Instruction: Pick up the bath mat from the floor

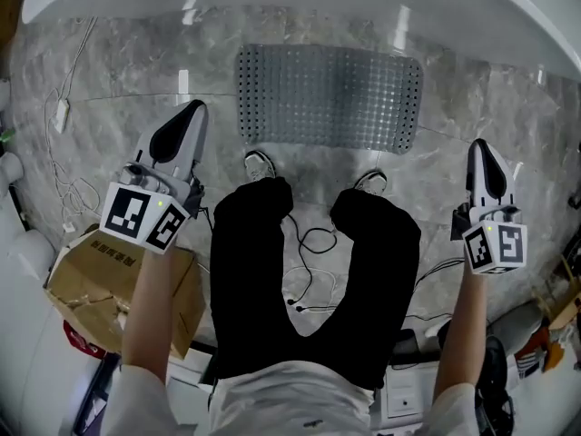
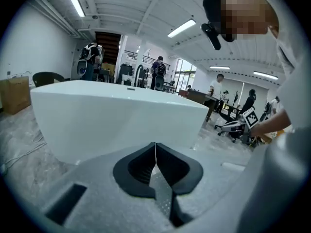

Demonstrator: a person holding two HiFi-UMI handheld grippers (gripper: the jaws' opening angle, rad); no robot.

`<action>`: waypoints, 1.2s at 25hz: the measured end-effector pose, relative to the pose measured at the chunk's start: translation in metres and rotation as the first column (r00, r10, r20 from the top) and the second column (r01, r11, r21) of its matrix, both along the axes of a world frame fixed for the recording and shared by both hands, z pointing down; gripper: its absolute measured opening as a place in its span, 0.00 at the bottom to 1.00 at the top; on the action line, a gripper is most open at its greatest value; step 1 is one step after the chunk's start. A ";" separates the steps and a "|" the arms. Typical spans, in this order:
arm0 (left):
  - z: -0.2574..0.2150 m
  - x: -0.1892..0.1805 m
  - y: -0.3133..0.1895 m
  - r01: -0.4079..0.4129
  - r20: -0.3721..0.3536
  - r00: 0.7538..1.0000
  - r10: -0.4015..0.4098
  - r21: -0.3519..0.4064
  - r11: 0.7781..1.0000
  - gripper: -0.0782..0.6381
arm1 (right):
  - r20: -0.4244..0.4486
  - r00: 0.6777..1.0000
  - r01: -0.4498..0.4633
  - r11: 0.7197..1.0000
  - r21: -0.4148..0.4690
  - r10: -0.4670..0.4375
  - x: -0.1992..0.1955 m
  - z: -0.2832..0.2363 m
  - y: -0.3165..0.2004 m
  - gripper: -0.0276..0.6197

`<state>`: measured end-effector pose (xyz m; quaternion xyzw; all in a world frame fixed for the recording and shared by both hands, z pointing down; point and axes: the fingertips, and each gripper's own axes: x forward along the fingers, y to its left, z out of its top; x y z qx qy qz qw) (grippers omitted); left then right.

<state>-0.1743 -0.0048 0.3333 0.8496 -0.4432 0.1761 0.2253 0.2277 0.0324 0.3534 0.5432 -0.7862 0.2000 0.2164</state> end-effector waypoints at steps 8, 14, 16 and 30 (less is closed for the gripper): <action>0.147 -0.030 -0.001 0.017 0.077 0.997 -0.010 -0.097 0.995 0.13 | -0.087 0.996 0.000 0.994 -0.108 -0.009 0.034 0.145 0.003 0.05; 0.248 -0.059 -0.004 0.057 0.051 0.997 -0.049 -0.162 0.985 0.18 | -0.126 0.992 -0.038 0.986 -0.165 0.017 0.055 0.247 0.004 0.06; 0.284 -0.066 -0.002 0.070 0.064 0.996 -0.059 -0.183 0.981 0.22 | -0.136 0.990 -0.053 0.983 -0.178 0.029 0.060 0.280 0.007 0.06; 0.477 -0.104 0.018 0.172 0.213 0.970 -0.115 -0.273 0.946 0.31 | -0.152 0.985 -0.116 0.957 -0.267 0.077 0.089 0.455 0.016 0.21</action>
